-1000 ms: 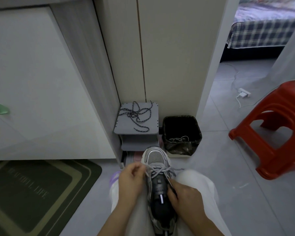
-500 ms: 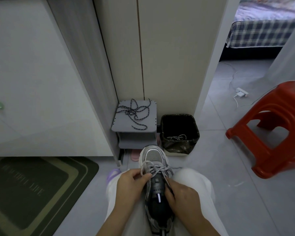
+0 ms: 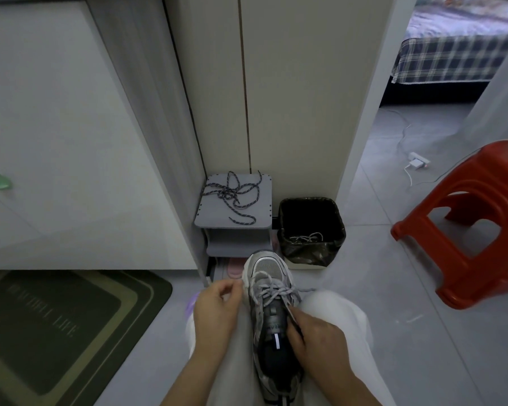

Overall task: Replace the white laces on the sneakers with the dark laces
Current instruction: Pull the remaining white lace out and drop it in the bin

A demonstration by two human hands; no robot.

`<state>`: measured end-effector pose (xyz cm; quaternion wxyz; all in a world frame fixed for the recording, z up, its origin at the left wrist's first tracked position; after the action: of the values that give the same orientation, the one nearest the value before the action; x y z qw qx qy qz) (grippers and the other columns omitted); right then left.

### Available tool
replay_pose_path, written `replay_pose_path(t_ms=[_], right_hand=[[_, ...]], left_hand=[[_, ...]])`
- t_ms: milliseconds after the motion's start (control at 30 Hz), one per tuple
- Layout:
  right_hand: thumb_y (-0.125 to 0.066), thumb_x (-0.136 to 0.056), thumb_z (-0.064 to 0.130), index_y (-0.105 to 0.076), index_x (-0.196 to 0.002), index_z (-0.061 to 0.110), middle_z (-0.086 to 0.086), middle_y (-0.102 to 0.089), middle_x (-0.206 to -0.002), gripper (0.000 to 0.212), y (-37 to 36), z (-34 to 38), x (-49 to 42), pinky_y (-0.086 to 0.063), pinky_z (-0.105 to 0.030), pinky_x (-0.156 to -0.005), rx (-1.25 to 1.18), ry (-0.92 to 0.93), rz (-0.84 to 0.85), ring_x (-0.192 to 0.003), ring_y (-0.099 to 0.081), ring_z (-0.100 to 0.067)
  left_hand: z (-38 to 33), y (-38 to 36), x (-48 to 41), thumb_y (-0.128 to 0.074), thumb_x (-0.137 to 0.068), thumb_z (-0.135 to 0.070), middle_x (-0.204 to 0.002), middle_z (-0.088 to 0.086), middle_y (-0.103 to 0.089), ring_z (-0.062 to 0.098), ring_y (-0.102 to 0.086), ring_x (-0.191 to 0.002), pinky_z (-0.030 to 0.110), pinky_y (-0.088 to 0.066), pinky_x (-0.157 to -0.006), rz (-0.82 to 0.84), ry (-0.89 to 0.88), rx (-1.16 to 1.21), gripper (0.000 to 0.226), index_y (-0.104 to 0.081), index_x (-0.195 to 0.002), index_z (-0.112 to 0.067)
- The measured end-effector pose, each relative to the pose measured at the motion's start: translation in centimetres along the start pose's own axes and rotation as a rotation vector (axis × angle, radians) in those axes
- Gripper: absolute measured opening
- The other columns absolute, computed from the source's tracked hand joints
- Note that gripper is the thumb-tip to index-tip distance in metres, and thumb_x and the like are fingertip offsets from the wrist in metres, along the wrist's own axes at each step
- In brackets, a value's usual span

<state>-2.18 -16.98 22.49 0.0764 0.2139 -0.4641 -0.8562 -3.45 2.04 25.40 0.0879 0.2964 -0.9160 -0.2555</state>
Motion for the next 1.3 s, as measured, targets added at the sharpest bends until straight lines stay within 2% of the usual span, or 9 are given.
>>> replay_pose_path(t_ms=[133, 233, 633, 767, 867, 967, 1067, 1167, 1300], right_hand=[[-0.044, -0.081, 0.043, -0.071, -0.099, 0.031, 0.009, -0.063, -0.058, 0.034, -0.3, -0.4, 0.1, -0.039, -0.018, -0.044, 0.007, -0.018, 0.018, -0.047, -0.056, -0.005], [-0.044, -0.081, 0.043, -0.071, -0.098, 0.030, 0.008, -0.063, -0.058, 0.034, -0.4, -0.2, 0.0, -0.039, -0.017, -0.044, -0.007, -0.023, 0.023, -0.047, -0.055, -0.004], [-0.044, -0.080, 0.040, -0.072, -0.091, 0.029, 0.008, -0.061, -0.053, 0.032, 0.2, 0.2, -0.1, -0.033, -0.018, -0.041, 0.018, 0.006, -0.040, -0.043, -0.053, -0.006], [-0.043, -0.081, 0.041, -0.072, -0.093, 0.030, 0.009, -0.062, -0.055, 0.033, 0.0, 0.2, -0.1, -0.035, -0.017, -0.043, 0.013, -0.008, -0.010, -0.045, -0.054, -0.005], [-0.044, -0.082, 0.042, -0.071, -0.097, 0.029, 0.009, -0.064, -0.059, 0.034, -0.1, 0.1, 0.0, -0.036, -0.015, -0.045, 0.001, -0.007, 0.002, -0.048, -0.056, -0.005], [-0.044, -0.083, 0.042, -0.071, -0.095, 0.029, 0.008, -0.064, -0.059, 0.032, -0.1, 0.1, 0.0, -0.036, -0.015, -0.045, -0.009, 0.005, -0.004, -0.048, -0.055, -0.005], [-0.044, -0.083, 0.041, -0.072, -0.095, 0.028, 0.009, -0.064, -0.059, 0.033, 0.0, 0.2, 0.0, -0.037, -0.014, -0.046, -0.018, 0.009, -0.006, -0.048, -0.055, -0.004], [-0.044, -0.082, 0.042, -0.072, -0.098, 0.029, 0.009, -0.064, -0.059, 0.035, 0.0, 0.1, 0.0, -0.036, -0.014, -0.047, -0.018, 0.003, -0.002, -0.049, -0.056, -0.004], [-0.045, -0.080, 0.041, -0.072, -0.095, 0.029, 0.008, -0.063, -0.056, 0.033, 0.0, 0.1, 0.0, -0.035, -0.016, -0.045, -0.008, 0.005, -0.008, -0.047, -0.055, -0.004]], left_hand=[[0.1, -0.5, 0.3, -0.060, -0.081, -0.056, -0.080, -0.017, -0.069, 0.003, -0.063, -0.078, 0.023, -0.048, -0.073, 0.207, -0.095, -0.290, 0.030, -0.074, -0.085, -0.030], [-0.2, -1.2, 2.0, -0.052, -0.086, -0.055, -0.075, -0.009, -0.070, 0.005, -0.059, -0.067, 0.018, -0.044, -0.066, 0.168, -0.231, -0.399, 0.034, -0.072, -0.084, -0.028], [-1.7, 1.8, -3.4, -0.068, -0.085, -0.026, -0.065, -0.016, -0.065, 0.002, -0.060, -0.062, 0.025, -0.047, -0.063, 0.017, -0.109, -0.035, 0.011, -0.076, -0.080, -0.022], [-1.2, -0.5, -0.2, -0.056, -0.089, -0.045, -0.092, -0.007, -0.069, 0.008, -0.061, -0.083, 0.021, -0.040, -0.069, 0.268, -0.119, -0.309, 0.024, -0.069, -0.098, -0.028], [-0.4, -1.8, 2.3, -0.030, -0.094, -0.053, -0.106, -0.010, -0.063, 0.012, -0.056, -0.106, 0.029, -0.034, -0.096, 0.253, -0.164, -0.497, 0.042, -0.061, -0.106, -0.027], [0.2, -2.3, 2.6, -0.023, -0.090, -0.053, -0.122, -0.016, -0.060, 0.007, -0.050, -0.118, 0.034, -0.020, -0.109, 0.237, -0.115, -0.366, 0.051, -0.059, -0.120, -0.032], [-0.7, -1.7, 2.6, -0.047, -0.096, -0.036, -0.126, -0.015, -0.060, 0.000, -0.053, -0.116, 0.032, -0.030, -0.110, 0.186, -0.209, -0.267, 0.030, -0.063, -0.120, -0.031], [-0.7, -1.0, 2.5, -0.056, -0.092, -0.030, -0.099, -0.019, -0.070, -0.011, -0.057, -0.091, 0.014, -0.042, -0.096, 0.111, -0.222, -0.128, 0.020, -0.071, -0.104, -0.035], [-0.9, 1.2, -0.2, -0.057, -0.093, -0.027, -0.073, -0.008, -0.072, 0.016, -0.069, -0.074, 0.039, -0.057, -0.076, -0.022, -0.009, 0.226, 0.024, -0.070, -0.075, -0.037]])
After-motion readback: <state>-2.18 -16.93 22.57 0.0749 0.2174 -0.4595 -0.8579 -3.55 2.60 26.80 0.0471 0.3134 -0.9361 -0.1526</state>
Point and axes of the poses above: each hand's wrist, its own x-axis away from the middle knuckle, its own y-axis out of the back of the hand, z = x × y, the point moved 3 cm from there along -x, towards the middle knuckle
